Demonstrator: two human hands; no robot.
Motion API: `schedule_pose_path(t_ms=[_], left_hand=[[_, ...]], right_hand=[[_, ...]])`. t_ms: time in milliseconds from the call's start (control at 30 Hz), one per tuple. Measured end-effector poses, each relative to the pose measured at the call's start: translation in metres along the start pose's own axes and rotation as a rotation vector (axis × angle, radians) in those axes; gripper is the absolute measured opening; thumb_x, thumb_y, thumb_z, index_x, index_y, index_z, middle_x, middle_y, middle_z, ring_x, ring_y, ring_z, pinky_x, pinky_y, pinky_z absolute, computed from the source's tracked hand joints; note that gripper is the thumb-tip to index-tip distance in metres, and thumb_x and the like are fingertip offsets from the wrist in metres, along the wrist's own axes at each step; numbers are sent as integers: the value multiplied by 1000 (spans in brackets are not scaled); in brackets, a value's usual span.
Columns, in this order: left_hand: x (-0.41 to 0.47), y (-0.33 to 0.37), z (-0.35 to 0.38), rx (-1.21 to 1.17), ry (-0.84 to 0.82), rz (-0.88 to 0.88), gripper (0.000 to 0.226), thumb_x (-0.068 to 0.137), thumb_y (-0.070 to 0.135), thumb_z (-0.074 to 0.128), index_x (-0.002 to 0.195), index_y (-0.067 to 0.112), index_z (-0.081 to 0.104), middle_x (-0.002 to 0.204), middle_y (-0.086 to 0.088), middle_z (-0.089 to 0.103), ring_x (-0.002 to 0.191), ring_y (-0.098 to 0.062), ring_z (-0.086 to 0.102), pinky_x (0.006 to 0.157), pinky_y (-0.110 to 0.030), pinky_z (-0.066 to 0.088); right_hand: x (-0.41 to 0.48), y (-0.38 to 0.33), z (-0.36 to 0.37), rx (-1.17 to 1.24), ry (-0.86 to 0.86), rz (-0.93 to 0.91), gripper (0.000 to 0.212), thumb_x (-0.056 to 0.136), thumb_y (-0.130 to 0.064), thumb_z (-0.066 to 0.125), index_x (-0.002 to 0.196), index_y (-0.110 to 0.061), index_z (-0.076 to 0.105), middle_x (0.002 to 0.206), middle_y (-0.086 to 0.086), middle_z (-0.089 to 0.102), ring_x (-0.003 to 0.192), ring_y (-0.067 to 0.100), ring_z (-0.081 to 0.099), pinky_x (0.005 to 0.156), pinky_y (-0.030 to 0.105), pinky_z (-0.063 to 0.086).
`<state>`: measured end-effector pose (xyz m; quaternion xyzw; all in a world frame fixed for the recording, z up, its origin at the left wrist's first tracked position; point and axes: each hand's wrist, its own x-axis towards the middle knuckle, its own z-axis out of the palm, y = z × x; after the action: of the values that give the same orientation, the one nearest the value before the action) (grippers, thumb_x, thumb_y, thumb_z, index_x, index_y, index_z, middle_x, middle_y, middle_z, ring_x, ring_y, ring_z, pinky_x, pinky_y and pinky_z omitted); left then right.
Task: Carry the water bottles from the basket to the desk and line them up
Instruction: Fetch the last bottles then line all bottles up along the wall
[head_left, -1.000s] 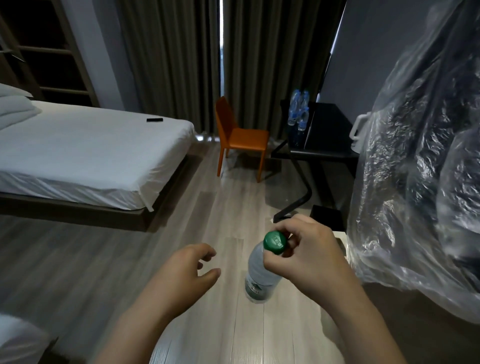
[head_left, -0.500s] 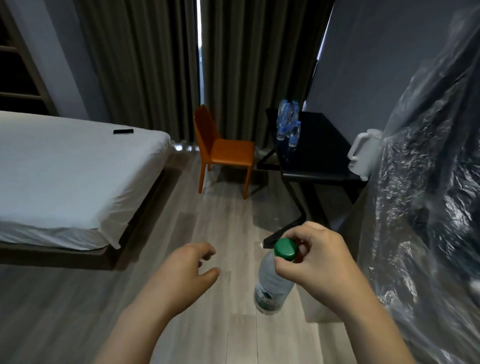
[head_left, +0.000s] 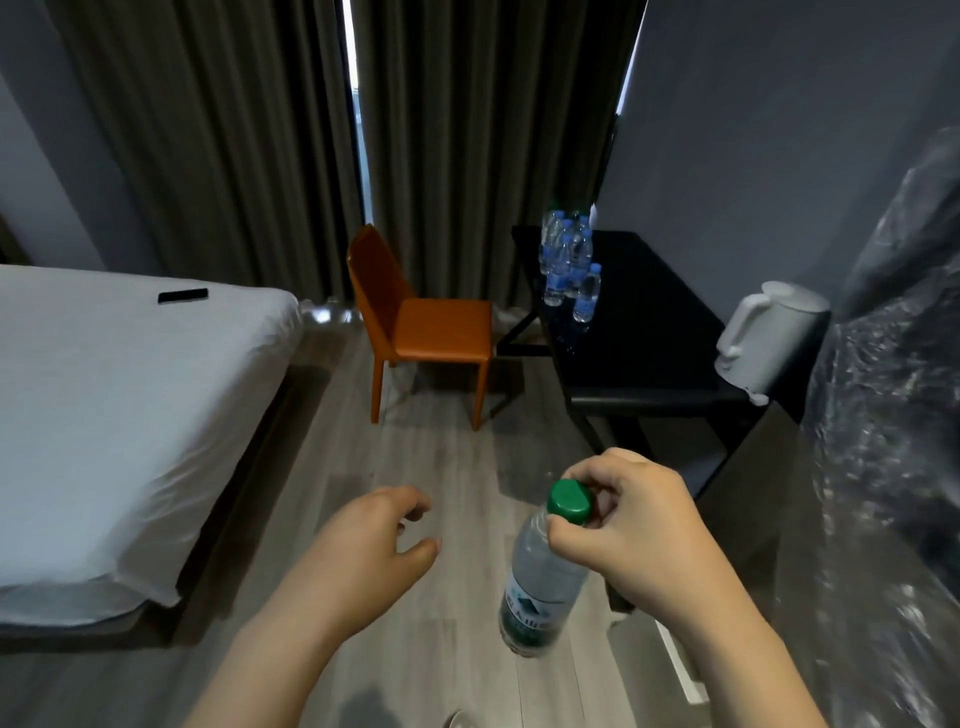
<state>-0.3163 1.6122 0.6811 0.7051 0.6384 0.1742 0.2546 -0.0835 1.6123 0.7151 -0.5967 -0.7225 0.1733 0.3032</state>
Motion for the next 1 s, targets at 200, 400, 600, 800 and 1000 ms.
schedule_pose_path(t_ms=[200,400,600,800,1000], left_hand=[[116,-1,-14,42,8,8,40,88,41,59,126,33,52,122,16,56,106,0,54,87,-15,44],[217,-3,-28,53,19,34,37,86,43,60,122,35,53,117,19,56,101,2,54,82,-13,44],[299,-24,-38,19,-27,34,36,86,44,60,121,39,52,116,21,55,99,2,54,76,-10,41],[404,-49,-52,7,-107,57,39,88,41,60,125,33,51,120,16,54,102,2,52,78,-10,37],[515,-63,-75,54,-200,143,38,89,40,58,125,32,51,123,13,54,108,-2,54,85,-14,41]], right_hand=[[109,32,10,1,-9,-6,17,59,-36,68,75,-33,64,74,-11,52,72,-2,52,55,14,41],[211,50,15,7,-1,-3,15,61,-30,71,74,-32,64,76,-10,53,72,1,55,54,18,44],[290,67,32,0,-14,39,14,63,-24,72,72,-31,64,75,-9,53,70,2,55,55,17,45],[373,86,60,4,-1,134,16,63,-21,74,77,-25,68,78,-6,55,62,7,56,55,17,43],[451,96,78,22,50,272,16,60,-23,74,73,-29,65,76,-8,55,64,3,56,54,17,44]])
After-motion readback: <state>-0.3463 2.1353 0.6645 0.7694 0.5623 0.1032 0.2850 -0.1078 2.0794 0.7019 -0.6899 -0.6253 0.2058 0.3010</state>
